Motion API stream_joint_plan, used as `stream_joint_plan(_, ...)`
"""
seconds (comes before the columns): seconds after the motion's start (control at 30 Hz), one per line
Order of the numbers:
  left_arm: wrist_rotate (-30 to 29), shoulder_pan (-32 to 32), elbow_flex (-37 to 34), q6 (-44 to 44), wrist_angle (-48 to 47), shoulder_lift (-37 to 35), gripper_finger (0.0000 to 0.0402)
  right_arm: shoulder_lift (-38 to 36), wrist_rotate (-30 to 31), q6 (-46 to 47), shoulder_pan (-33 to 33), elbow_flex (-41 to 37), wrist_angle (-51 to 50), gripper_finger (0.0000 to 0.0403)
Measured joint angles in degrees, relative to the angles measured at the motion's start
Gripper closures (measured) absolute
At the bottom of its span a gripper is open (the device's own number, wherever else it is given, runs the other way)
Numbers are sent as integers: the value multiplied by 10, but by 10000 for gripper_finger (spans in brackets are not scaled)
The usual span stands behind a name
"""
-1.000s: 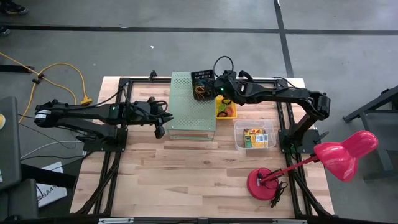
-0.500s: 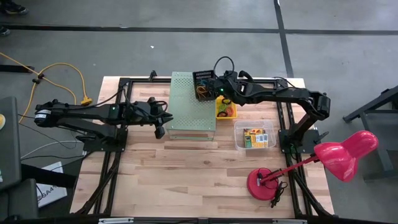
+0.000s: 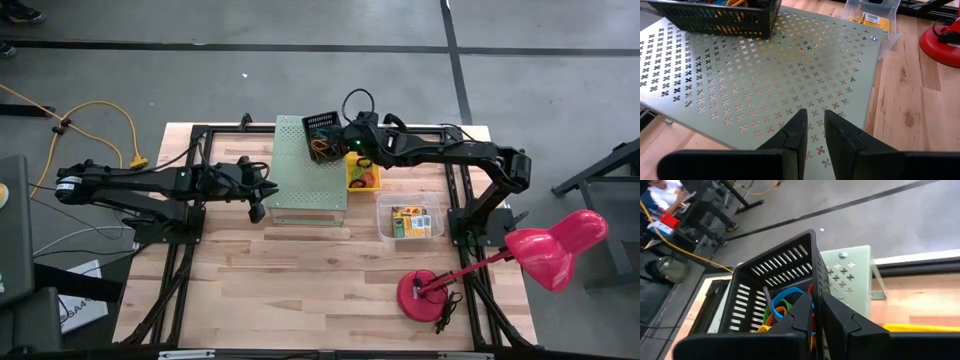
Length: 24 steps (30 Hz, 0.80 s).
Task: Pick & Place Office Desk Supplies
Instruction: Put the black bin with sorted rubber bands on the shelf
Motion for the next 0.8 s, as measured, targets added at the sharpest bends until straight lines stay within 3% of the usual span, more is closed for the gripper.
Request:
stream_joint_plan(0.23, 0, 0, 0, 0, 0, 0, 341, 0, -4, -15, 0, 0, 5, 365)
stream_joint_plan(0.6, 0, 0, 0, 0, 0, 0, 341, 0, 4, -26, 0, 0, 20, 265)
stream_joint_plan(0.8, 0, 0, 0, 0, 0, 0, 341, 0, 39, -37, 0, 0, 35, 253)
